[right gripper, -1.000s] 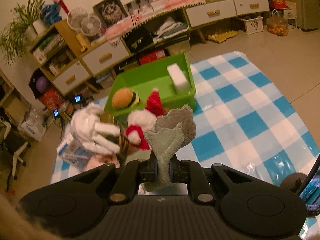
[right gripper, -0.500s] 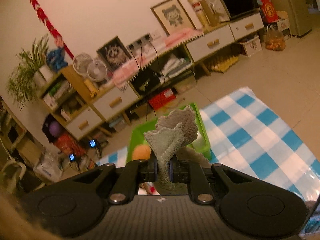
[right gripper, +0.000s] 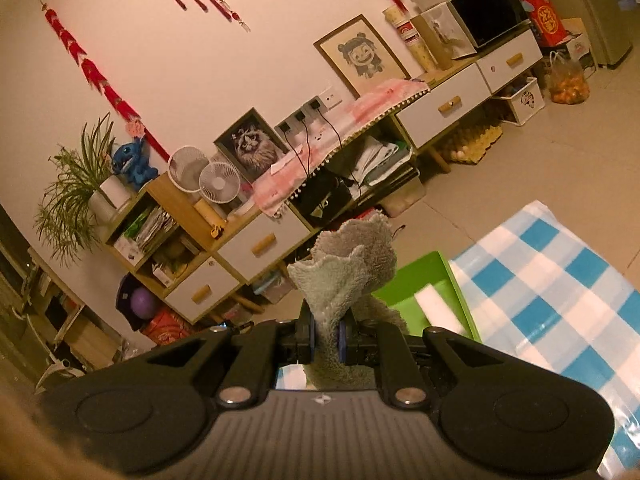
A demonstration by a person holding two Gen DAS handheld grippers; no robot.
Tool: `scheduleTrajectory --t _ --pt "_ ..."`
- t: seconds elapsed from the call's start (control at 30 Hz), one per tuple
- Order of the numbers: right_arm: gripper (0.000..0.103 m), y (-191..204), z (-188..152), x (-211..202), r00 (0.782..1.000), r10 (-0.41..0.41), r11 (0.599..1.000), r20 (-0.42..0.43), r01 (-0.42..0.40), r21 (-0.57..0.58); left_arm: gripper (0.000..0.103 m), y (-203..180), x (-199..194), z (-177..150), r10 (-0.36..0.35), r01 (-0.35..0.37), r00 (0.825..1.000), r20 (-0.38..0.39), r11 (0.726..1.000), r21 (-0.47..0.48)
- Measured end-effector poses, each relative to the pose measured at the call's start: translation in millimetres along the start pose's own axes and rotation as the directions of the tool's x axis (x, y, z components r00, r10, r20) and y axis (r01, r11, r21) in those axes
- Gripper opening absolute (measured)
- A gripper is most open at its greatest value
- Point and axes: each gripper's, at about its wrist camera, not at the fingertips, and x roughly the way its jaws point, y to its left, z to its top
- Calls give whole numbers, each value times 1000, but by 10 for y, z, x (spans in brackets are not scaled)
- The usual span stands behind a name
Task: Organize soft objects
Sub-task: 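Lift and carry the bunny doll and grey-green plush over the green bin, then open left gripper to drop the bunny while right gripper drops the grey-green plush in the bin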
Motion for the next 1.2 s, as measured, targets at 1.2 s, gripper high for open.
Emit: scheduleTrajectory --t 1.2 --pt "0 -597 -374 1856 985 -108 994 -132 103 -42 23 1039 2150 560 276 -249 956 -98 941 228"
